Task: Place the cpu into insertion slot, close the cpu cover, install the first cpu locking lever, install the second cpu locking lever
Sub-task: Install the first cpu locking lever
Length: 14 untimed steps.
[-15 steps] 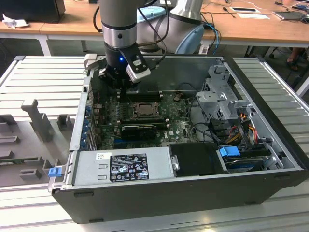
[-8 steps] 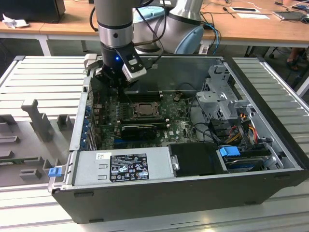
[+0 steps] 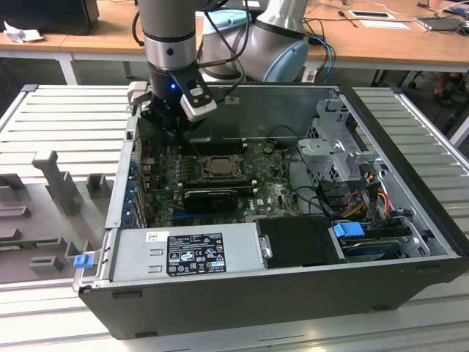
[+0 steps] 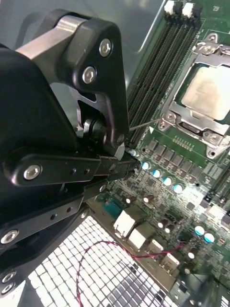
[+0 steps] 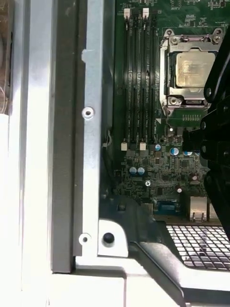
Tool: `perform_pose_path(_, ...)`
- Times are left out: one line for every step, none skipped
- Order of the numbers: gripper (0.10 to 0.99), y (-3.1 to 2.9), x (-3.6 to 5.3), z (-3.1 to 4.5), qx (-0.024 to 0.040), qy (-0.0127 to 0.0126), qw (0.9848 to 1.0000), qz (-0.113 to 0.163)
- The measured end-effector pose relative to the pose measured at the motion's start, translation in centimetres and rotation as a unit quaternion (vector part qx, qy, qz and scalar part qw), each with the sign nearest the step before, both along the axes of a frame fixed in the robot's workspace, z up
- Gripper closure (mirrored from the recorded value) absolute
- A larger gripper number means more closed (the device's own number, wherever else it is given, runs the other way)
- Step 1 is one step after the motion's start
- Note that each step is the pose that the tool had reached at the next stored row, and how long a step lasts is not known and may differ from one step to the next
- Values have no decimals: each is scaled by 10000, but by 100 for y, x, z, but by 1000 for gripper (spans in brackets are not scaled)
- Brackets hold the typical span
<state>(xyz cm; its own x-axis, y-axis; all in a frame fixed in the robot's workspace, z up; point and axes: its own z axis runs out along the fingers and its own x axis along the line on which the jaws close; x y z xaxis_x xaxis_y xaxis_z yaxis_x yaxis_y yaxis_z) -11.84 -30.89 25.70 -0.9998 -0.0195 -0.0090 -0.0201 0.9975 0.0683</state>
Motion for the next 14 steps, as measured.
perform_pose_path(980, 29, 0, -2, 0, 0, 10000, 0)
perform_pose_path(980, 46, 0, -4, 0, 0, 10000, 1)
perform_pose_path(980, 63, 0, -6, 0, 0, 10000, 0)
perform_pose_path(980, 92, 0, -9, 0, 0, 10000, 0)
perform_pose_path(980, 111, 0, -11, 1, 0, 10000, -1)
perform_pose_path(980, 124, 0, -14, 0, 0, 10000, -1)
perform_pose_path(980, 133, 1, -17, 0, 0, 10000, 0)
perform_pose_path(980, 137, 6, -19, 1, 0, 10000, 1)
perform_pose_path(980, 139, 11, -19, 0, 0, 10000, 1)
perform_pose_path(980, 139, 14, -19, 0, 0, 10000, 1)
perform_pose_path(980, 139, 14, -19, 0, 0, 10000, -1)
perform_pose_path(980, 139, 14, -20, 0, 0, 10000, -1)
perform_pose_path(980, 139, 20, -21, 0, 0, 10000, 1)
perform_pose_path(980, 140, 29, -22, 0, 0, 10000, 0)
